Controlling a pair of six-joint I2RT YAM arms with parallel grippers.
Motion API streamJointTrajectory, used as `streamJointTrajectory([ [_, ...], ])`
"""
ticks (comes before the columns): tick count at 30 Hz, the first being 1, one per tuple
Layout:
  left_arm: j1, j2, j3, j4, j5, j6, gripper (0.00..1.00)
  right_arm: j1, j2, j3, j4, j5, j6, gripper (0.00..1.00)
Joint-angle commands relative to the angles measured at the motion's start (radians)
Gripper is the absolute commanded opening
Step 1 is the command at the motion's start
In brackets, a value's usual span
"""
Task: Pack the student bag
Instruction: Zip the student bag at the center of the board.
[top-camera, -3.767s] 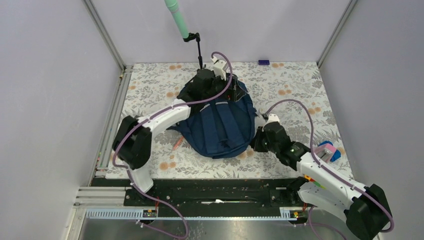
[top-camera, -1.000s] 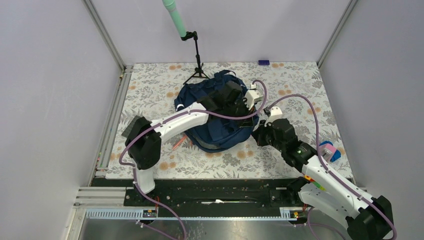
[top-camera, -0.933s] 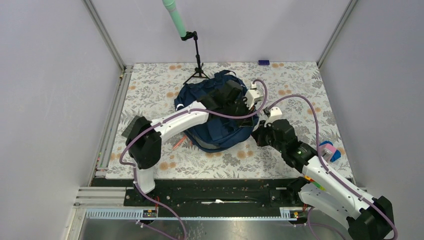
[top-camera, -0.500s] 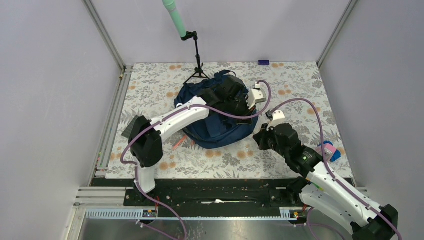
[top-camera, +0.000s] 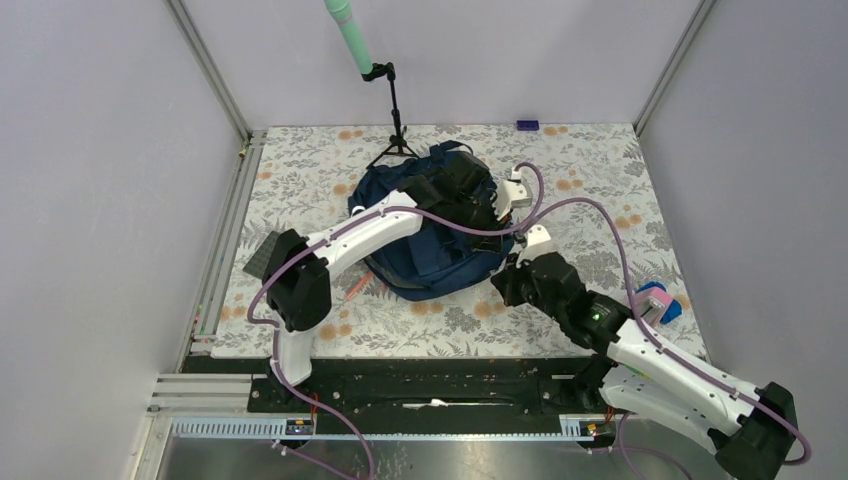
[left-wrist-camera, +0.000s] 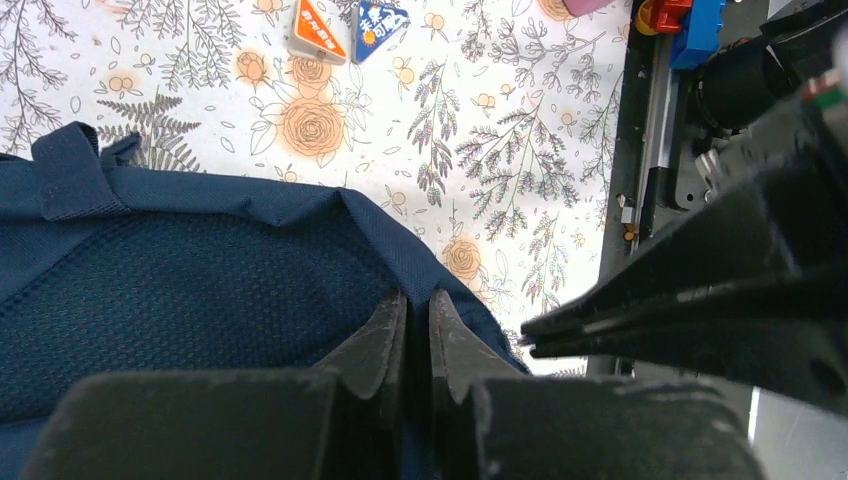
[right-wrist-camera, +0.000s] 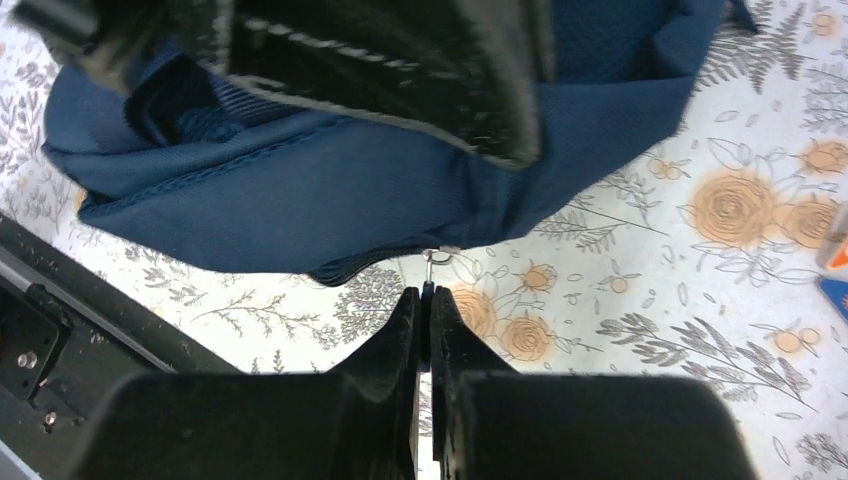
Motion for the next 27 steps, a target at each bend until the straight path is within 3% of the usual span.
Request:
streamJointTrajectory([
  [1,0.049,0.015,0.064,0.239,-0.104,0.015,0.00,0.121,0.044,0.033,0.156,-0.089,0.037,0.00],
  [8,0.049,0.003,0.016,0.359,-0.119,-0.045,0.00,0.278,0.113,0.047,0.252,0.045,0.048,0.00],
  [14,0.049,-0.036,-0.063,0.500,-0.158,-0.124,0.04,0.310,0.131,0.022,0.322,0.120,0.111,0.00],
  [16,0.050,-0.067,-0.110,0.551,-0.173,-0.144,0.17,0.310,0.120,0.024,0.306,0.152,0.118,0.00],
  [19,0.050,-0.126,-0.171,0.590,-0.220,-0.151,0.48,0.300,0.089,0.033,0.246,0.234,0.115,0.00],
  [22,0.050,-0.194,-0.232,0.602,-0.257,-0.158,0.71,0.251,0.071,0.053,0.191,0.223,0.101,0.00],
  [27,0.052,-0.329,-0.356,0.643,-0.372,-0.185,0.89,0.152,0.053,0.062,0.149,0.162,0.095,0.00],
])
